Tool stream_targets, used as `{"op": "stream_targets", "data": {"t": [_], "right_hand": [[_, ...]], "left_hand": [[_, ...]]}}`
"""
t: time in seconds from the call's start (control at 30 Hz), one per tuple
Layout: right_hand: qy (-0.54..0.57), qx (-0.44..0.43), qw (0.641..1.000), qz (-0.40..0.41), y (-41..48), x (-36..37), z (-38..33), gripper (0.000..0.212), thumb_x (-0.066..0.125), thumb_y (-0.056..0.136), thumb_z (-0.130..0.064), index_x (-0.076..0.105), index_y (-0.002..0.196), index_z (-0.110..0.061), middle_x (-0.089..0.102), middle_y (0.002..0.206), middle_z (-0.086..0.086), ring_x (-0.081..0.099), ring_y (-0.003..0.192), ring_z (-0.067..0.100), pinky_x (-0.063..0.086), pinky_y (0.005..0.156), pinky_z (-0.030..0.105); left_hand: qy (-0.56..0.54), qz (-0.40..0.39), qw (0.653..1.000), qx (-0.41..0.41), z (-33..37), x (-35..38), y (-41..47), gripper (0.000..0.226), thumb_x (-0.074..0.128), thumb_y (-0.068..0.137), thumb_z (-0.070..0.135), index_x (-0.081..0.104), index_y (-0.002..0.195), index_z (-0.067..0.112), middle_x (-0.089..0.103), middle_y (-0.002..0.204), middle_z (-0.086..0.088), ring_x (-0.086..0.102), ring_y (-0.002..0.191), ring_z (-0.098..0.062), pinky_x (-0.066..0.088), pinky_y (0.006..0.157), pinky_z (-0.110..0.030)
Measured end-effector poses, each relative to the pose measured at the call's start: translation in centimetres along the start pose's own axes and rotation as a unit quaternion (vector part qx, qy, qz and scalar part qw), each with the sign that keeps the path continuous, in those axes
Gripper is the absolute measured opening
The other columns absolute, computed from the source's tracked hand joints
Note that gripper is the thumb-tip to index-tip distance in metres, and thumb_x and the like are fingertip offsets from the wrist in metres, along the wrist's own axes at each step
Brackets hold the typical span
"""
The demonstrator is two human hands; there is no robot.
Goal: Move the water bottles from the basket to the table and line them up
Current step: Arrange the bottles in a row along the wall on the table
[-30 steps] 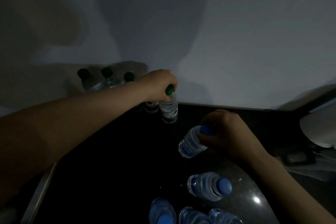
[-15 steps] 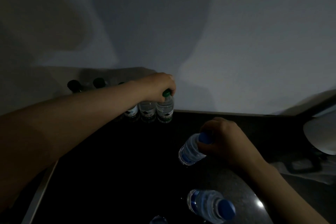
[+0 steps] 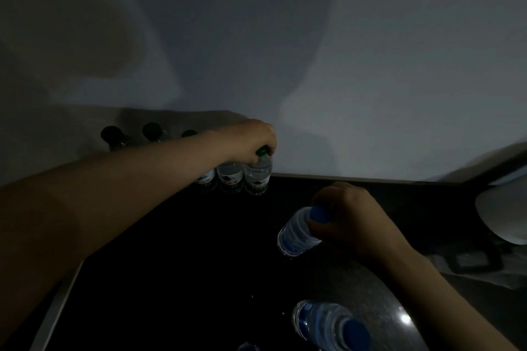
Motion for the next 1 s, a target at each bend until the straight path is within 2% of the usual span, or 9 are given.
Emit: {"op": "stream_targets", "data": {"t": [0.1, 0.27, 0.43, 0.73, 0.83, 0.9, 1.0], "right_hand": [[-0.003, 0.005, 1.0, 0.007, 0.3, 0.1, 0.2, 0.028, 0.071, 0.076, -0.033, 0.067, 0.1, -0.019, 0.059, 0.098, -0.002, 0.058, 0.085, 0.012, 0.054, 0.076, 0.033], [-0.003, 0.014, 1.0, 0.004, 1.4, -0.2, 0.6, 0.024, 0.072, 0.074, -0.029, 0.069, 0.096, -0.017, 0.065, 0.094, -0.001, 0.061, 0.082, 0.012, 0.056, 0.073, 0.037], [-0.016, 0.03, 0.999, -0.003, 4.2, -0.8, 1.1, 0.028, 0.075, 0.076, -0.024, 0.068, 0.101, -0.013, 0.065, 0.101, 0.005, 0.062, 0.089, 0.018, 0.057, 0.079, 0.038], [-0.102, 0.043, 0.994, 0.021, 10.1, -2.3, 1.5, 0.033, 0.073, 0.08, -0.031, 0.067, 0.098, -0.005, 0.065, 0.096, 0.011, 0.061, 0.088, 0.022, 0.054, 0.08, 0.036], [-0.103, 0.062, 0.992, 0.029, 11.6, -2.4, 1.6, 0.032, 0.074, 0.08, -0.032, 0.068, 0.095, -0.005, 0.067, 0.093, 0.011, 0.062, 0.083, 0.021, 0.053, 0.075, 0.033], [-0.093, 0.072, 0.992, 0.033, 12.4, -2.3, 1.7, 0.03, 0.074, 0.079, -0.03, 0.068, 0.095, -0.005, 0.067, 0.092, 0.011, 0.062, 0.083, 0.02, 0.052, 0.073, 0.031], [-0.082, 0.078, 0.993, 0.036, 13.3, -2.0, 1.7, 0.031, 0.075, 0.079, -0.028, 0.067, 0.097, -0.004, 0.067, 0.094, 0.011, 0.062, 0.085, 0.021, 0.055, 0.079, 0.034]], "left_hand": [[-0.002, -0.002, 1.0, -0.005, -0.2, 0.0, 0.2, 0.028, 0.066, 0.082, 0.007, 0.066, 0.109, 0.013, 0.057, 0.116, -0.004, 0.057, 0.101, -0.021, 0.048, 0.088, -0.039], [-0.019, 0.004, 1.0, -0.019, -0.7, 0.1, 0.4, 0.034, 0.062, 0.083, 0.002, 0.065, 0.115, 0.01, 0.056, 0.121, -0.007, 0.055, 0.108, -0.024, 0.044, 0.093, -0.035], [-0.019, 0.021, 0.999, -0.031, -0.6, 0.1, 0.6, 0.034, 0.06, 0.083, 0.0, 0.064, 0.116, 0.01, 0.057, 0.122, -0.008, 0.054, 0.109, -0.024, 0.036, 0.084, -0.025], [-0.012, 0.002, 0.999, -0.052, -0.6, 0.0, 1.3, 0.038, 0.057, 0.084, 0.0, 0.063, 0.119, 0.012, 0.056, 0.125, -0.011, 0.055, 0.109, -0.029, 0.044, 0.086, -0.032], [-0.015, 0.0, 0.998, -0.055, -0.7, -0.1, 1.4, 0.037, 0.057, 0.085, 0.001, 0.063, 0.119, 0.013, 0.056, 0.124, -0.01, 0.056, 0.106, -0.029, 0.043, 0.082, -0.031], [-0.017, 0.002, 0.998, -0.058, -0.7, -0.1, 1.3, 0.037, 0.058, 0.084, -0.001, 0.063, 0.119, 0.014, 0.057, 0.123, -0.009, 0.057, 0.105, -0.028, 0.047, 0.085, -0.036], [-0.018, 0.003, 0.998, -0.056, -0.6, -0.2, 1.2, 0.035, 0.06, 0.083, 0.001, 0.064, 0.117, 0.012, 0.058, 0.121, -0.009, 0.057, 0.103, -0.027, 0.049, 0.088, -0.041]]}}
Point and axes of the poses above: each hand's wrist, its own y-axis towards the middle knuckle, its own x-axis out of the palm, z = x × y, the point moved 3 cm from there along y, towards the middle knuckle
